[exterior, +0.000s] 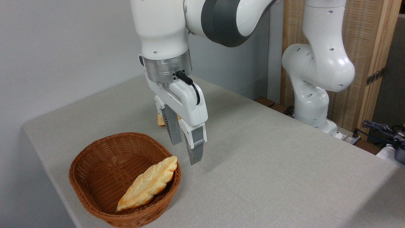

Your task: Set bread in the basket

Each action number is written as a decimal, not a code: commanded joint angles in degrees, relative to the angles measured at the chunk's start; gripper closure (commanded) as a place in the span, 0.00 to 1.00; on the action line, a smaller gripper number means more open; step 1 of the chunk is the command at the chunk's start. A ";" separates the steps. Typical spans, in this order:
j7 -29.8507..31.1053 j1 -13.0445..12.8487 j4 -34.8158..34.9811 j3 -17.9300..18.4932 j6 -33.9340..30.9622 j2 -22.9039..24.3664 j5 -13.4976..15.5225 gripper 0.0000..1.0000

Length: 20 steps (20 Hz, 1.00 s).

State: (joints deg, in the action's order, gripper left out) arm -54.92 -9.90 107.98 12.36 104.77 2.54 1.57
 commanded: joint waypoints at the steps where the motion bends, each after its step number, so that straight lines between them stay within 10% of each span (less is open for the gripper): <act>1: 0.16 -0.56 -0.23 -0.05 -1.67 -0.16 0.89 0.00; 7: 0.25 -6.70 1.80 -0.14 -2.81 0.01 2.29 0.00; 20: 6.22 -28.76 2.94 -0.14 -9.40 0.54 4.59 0.00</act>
State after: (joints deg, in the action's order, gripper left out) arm -51.71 -34.25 110.51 11.46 96.75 2.28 5.54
